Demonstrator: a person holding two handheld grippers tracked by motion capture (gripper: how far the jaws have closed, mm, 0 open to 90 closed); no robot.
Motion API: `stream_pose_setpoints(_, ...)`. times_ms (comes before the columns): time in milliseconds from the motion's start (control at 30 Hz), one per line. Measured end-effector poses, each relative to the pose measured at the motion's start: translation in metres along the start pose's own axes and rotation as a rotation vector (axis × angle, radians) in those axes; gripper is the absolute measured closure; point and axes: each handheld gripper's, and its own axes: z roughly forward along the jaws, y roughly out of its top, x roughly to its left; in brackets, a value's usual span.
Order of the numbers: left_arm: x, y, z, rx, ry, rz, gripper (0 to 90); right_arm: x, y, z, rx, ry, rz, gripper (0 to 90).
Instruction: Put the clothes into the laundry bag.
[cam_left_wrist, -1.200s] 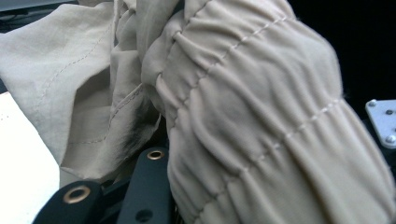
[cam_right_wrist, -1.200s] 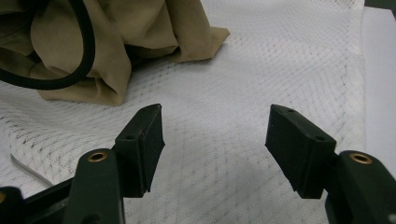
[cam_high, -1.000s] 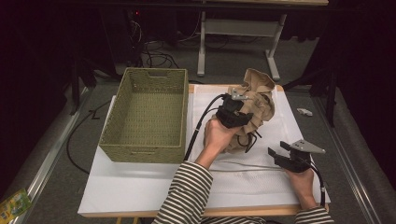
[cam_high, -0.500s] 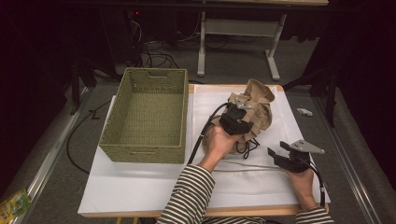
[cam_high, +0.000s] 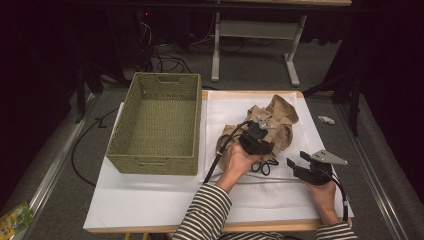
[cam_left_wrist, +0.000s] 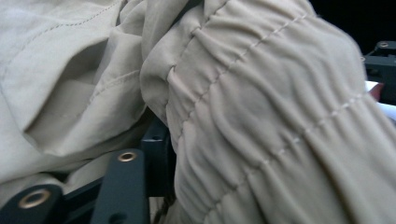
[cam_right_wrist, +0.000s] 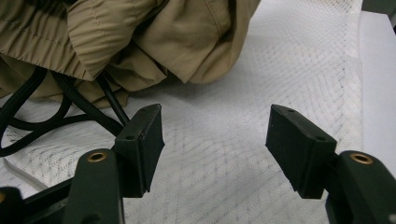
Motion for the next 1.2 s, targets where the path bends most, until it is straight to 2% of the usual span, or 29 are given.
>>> stream_pose_setpoints(200,-0.001,0.01,-0.011,-0.004,-0.022,-0.039,35.0,-0.001,0.001,0.001,0.01,0.003,0.006,36.6)
stream_pose_setpoints(233,-0.002,0.011,-0.014,-0.019,-0.031,-0.062,34.4,-0.001,0.0,0.001,0.008,0.004,0.002,36.6)
stream_pose_setpoints(300,-0.002,0.014,-0.018,-0.019,-0.048,-0.084,33.9,0.0,0.0,0.001,0.009,-0.001,0.0,36.6)
stream_pose_setpoints(433,-0.005,0.015,-0.024,-0.023,-0.055,-0.073,30.3,-0.001,0.001,0.001,0.01,0.001,0.003,36.7)
stream_pose_setpoints(533,-0.005,0.017,-0.031,-0.05,-0.068,-0.096,27.1,-0.001,0.0,0.001,0.008,-0.002,0.012,36.7)
stream_pose_setpoints(600,-0.007,0.019,-0.035,-0.062,-0.074,-0.089,25.0,-0.001,0.0,0.0,-0.001,-0.008,0.007,36.8)
stream_pose_setpoints(700,-0.01,0.025,-0.042,-0.083,-0.107,-0.096,23.8,-0.001,0.0,0.0,-0.002,-0.008,0.008,36.8)
stream_pose_setpoints(867,-0.009,0.025,-0.051,-0.113,-0.105,-0.094,24.1,-0.001,0.0,0.0,-0.008,-0.009,0.004,36.8)
stream_pose_setpoints(967,-0.005,0.024,-0.056,-0.119,-0.084,-0.078,24.7,-0.001,0.0,0.0,0.001,-0.011,0.008,36.9)
stream_pose_setpoints(1033,-0.003,0.024,-0.062,-0.139,-0.081,-0.096,25.1,-0.001,0.0,0.0,0.0,-0.01,0.004,36.8)
stream_pose_setpoints(1133,0.001,0.023,-0.07,-0.152,-0.069,-0.083,26.2,-0.001,0.001,0.001,0.011,-0.004,0.012,36.8)
stream_pose_setpoints(1200,0.005,0.023,-0.073,-0.157,-0.052,-0.089,26.8,-0.002,0.001,0.002,0.015,0.004,0.012,36.7)
